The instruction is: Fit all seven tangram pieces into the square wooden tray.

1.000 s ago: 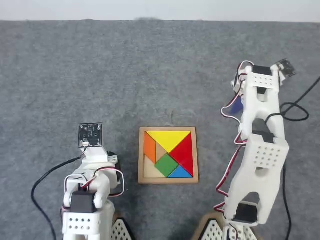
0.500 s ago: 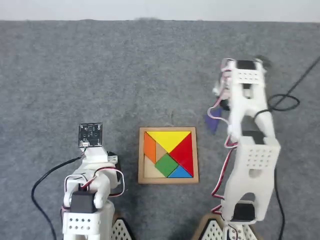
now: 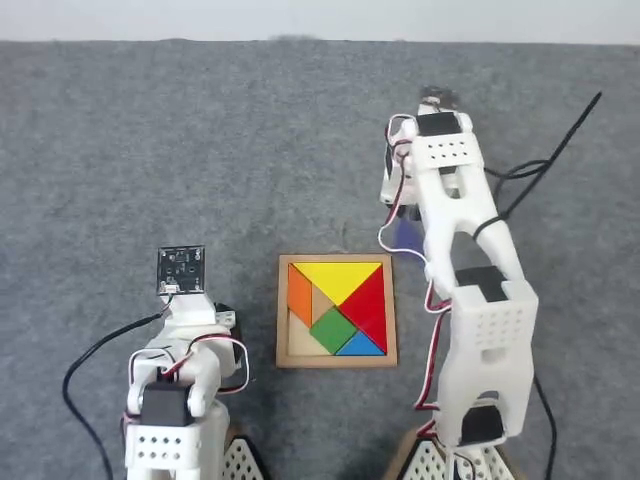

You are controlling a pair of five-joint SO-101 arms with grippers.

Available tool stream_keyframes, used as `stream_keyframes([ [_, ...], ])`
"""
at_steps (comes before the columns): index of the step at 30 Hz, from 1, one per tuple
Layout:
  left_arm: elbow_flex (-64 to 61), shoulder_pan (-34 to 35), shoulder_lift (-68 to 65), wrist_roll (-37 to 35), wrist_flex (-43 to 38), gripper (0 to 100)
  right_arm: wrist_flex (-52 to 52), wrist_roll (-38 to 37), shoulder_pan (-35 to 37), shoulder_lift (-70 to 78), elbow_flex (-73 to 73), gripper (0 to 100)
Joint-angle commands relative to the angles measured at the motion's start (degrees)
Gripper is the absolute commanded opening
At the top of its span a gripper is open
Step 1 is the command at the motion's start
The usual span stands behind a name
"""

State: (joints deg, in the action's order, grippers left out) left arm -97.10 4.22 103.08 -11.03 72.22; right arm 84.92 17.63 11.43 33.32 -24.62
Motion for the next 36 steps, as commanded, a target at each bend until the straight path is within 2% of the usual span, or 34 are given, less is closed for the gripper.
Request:
stream_keyframes([
  [1,0.66,0.35,1.14,0.53,0.09,1,-1.63,-8.44,-3.03,-4.35,-1.58,14.5],
  [4,0.66,0.35,1.14,0.53,0.09,1,-1.27,-19.96,-1.98,-4.53,-1.14,15.7],
  [7,0.66,0.35,1.14,0.53,0.09,1,0.13,-25.05,2.07,-5.05,-0.53,15.5],
  [11,0.66,0.35,1.14,0.53,0.09,1,-2.68,-26.46,6.73,-5.14,5.80,16.0],
  [16,0.66,0.35,1.14,0.53,0.09,1,-8.57,-28.84,9.01,-10.33,17.23,18.0],
  [22,0.66,0.35,1.14,0.53,0.09,1,-15.08,-29.45,5.23,-14.46,26.46,18.4],
  [26,0.66,0.35,1.14,0.53,0.09,1,-16.31,-30.86,2.24,-11.74,25.85,18.4],
  [36,0.66,0.35,1.14,0.53,0.09,1,-16.40,-33.49,0.22,-7.16,23.56,18.0],
])
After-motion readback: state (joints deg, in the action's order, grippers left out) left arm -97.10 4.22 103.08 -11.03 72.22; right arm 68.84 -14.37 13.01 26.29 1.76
